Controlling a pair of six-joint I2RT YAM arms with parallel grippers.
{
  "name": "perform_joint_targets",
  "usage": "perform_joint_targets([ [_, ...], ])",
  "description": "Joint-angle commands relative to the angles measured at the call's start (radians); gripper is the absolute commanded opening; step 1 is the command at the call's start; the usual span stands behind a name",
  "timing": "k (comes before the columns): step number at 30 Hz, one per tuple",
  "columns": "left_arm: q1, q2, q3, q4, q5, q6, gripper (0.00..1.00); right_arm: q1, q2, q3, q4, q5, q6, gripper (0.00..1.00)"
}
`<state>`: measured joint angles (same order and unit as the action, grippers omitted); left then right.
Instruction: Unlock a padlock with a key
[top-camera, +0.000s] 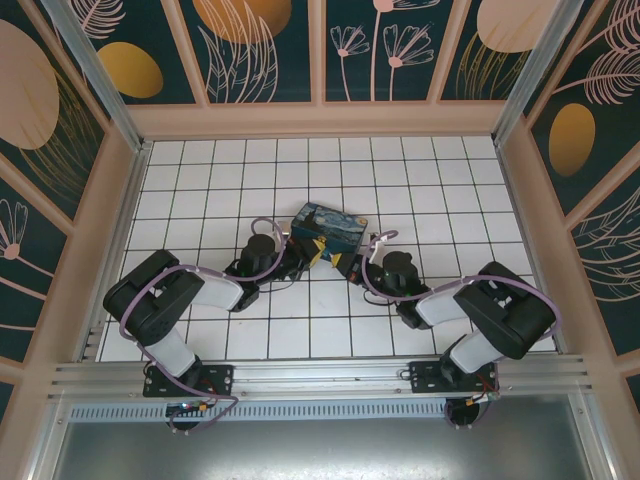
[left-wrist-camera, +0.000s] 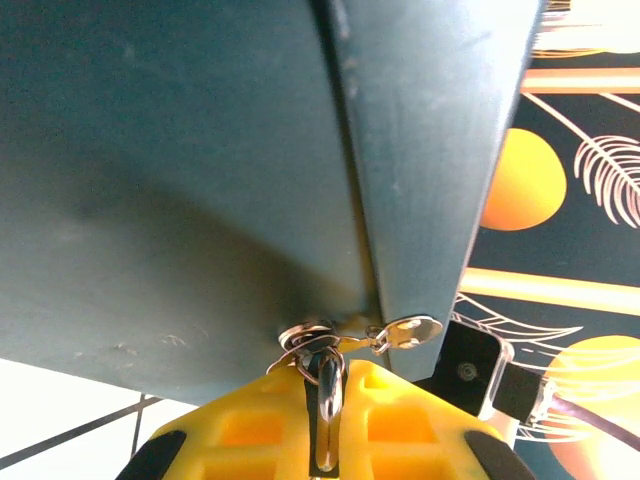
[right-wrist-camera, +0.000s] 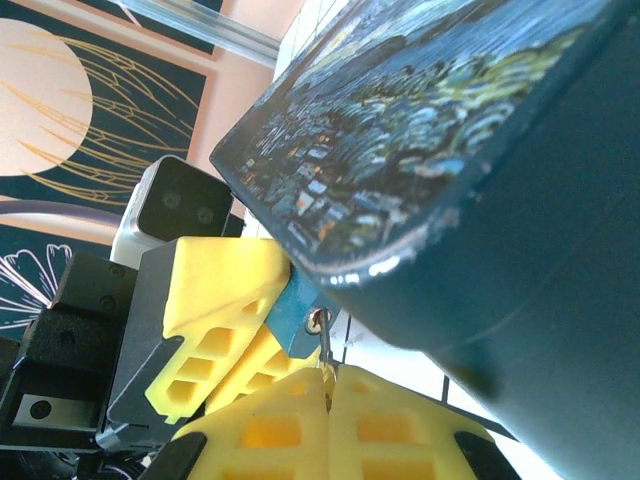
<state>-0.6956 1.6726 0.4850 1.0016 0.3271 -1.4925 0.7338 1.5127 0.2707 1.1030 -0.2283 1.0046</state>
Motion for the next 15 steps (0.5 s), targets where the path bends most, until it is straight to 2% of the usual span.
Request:
perform_joint_targets([
  [1, -0.045, -0.002, -0.023, 0.113, 0.121, -0.04, 0.0, 0.038, 0.001, 0.055, 0.172, 0.002, 0.018, 0.0],
  [7, -0.045, 0.023, -0.054, 0.217, 0.1, -0.104, 0.0, 0.048, 0.039, 0.05, 0.208, 0.026, 0.031, 0.0],
  [15, -0.05, 0.036, -0.053, 0.214, 0.12, -0.086, 0.0, 0.003, 0.05, 0.03, 0.226, 0.02, 0.031, 0.0],
])
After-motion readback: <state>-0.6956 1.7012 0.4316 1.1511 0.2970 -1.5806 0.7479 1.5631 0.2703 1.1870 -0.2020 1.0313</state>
